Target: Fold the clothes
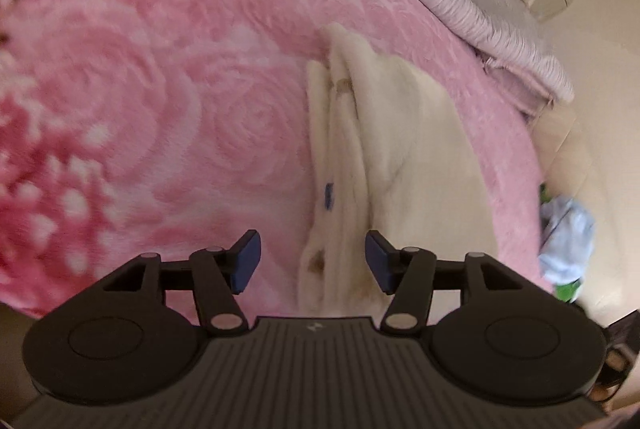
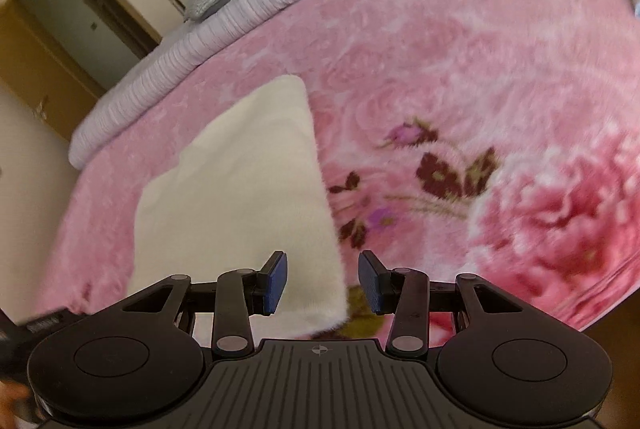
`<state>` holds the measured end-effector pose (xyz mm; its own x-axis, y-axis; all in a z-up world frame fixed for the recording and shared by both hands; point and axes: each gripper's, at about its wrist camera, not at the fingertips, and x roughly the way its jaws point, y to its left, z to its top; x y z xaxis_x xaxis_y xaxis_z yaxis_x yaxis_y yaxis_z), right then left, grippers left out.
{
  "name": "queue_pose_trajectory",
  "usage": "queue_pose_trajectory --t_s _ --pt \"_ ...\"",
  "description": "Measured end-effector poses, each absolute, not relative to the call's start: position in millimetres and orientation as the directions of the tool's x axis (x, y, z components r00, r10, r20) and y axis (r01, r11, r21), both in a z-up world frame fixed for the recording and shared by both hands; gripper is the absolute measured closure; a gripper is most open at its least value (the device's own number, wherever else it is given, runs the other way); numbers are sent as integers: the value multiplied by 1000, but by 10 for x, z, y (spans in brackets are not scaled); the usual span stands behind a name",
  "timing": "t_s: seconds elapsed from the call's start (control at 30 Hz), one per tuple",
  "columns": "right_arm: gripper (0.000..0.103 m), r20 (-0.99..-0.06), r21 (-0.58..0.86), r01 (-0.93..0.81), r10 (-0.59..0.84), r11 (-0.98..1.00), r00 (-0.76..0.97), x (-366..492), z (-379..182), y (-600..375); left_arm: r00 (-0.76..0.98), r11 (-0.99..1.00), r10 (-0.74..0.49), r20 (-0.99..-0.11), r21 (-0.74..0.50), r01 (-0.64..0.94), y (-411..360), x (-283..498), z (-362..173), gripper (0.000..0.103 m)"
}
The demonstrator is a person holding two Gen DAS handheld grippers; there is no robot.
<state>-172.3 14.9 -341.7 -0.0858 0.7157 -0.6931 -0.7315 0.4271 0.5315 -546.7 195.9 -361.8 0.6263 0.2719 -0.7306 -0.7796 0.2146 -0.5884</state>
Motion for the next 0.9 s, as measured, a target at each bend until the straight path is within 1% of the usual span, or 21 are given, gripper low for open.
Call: queue_pose_trajectory --t_s 0.07,0.13,0.17,0.2,0.3,0.4,0.5,0.67,0.9 --pt "59 -683 587 -680 720 438 -126 -1634 -3510 211 642 188 272 -716 -615 -766 2026 -5457 -3693 49" --pt "51 -674 627 -636 723 450 -152 -1583 -3590 266 667 159 269 -695 -651 -742 2096 -5457 -3768 49" --pt "45 -669 637 -627 726 449 -159 -1570 -3611 289 683 136 267 -680 -675 -725 2129 -5469 -3802 49" --pt "43 -664 647 -617 730 449 -165 -1557 -3632 313 693 114 266 -670 -692 -713 2155 -5485 -3830 49" --pt "41 -652 664 -600 739 446 -172 -1519 -3665 370 726 50 275 -630 -745 -665 2235 -5558 -3883 47" --pt "40 -642 675 -593 745 439 -180 -1475 -3682 425 755 39 291 -588 -781 -623 2280 -5599 -3891 46" --pt "39 -626 688 -589 757 424 -187 -1435 -3695 487 766 66 282 -578 -785 -616 2324 -5541 -3896 43" --pt "38 -625 688 -592 757 421 -188 -1386 -3715 609 797 72 260 -545 -812 -579 2434 -5437 -3971 43" --pt "37 -604 726 -550 765 413 -223 -1312 -3822 748 824 62 231 -518 -837 -544 2579 -5323 -4088 43"
